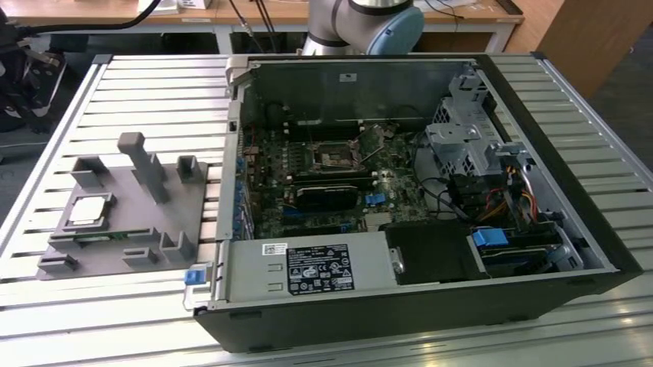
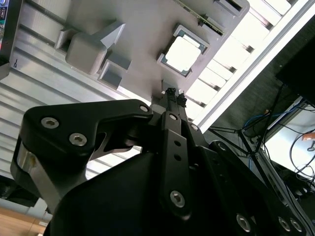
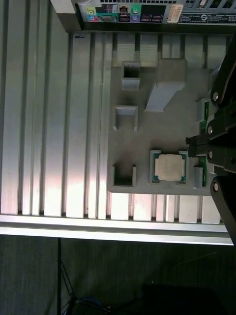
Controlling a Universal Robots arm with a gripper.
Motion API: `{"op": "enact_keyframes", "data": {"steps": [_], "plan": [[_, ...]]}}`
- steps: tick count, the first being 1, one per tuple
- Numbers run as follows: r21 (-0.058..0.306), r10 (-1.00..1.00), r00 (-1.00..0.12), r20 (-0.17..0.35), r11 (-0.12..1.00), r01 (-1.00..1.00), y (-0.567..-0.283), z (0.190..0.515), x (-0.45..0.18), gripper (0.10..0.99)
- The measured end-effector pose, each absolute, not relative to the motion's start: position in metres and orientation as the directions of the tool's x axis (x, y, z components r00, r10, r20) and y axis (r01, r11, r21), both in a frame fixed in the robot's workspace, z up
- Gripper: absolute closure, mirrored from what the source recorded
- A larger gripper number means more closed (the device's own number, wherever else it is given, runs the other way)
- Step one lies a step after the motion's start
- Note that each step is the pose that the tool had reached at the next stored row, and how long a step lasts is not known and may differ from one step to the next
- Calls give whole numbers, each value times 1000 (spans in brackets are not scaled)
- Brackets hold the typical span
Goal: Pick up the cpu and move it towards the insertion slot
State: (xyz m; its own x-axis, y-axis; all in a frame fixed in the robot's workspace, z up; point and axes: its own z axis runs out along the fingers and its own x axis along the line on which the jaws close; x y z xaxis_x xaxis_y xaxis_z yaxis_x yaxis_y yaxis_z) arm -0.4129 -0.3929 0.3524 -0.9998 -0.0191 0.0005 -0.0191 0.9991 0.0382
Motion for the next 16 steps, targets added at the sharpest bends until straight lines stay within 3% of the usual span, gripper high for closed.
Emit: {"op": "enact_keyframes", "data": {"steps": [16], "plan": [[38,-19,-1000,1,999,-19,-393,349,-413,980]]}}
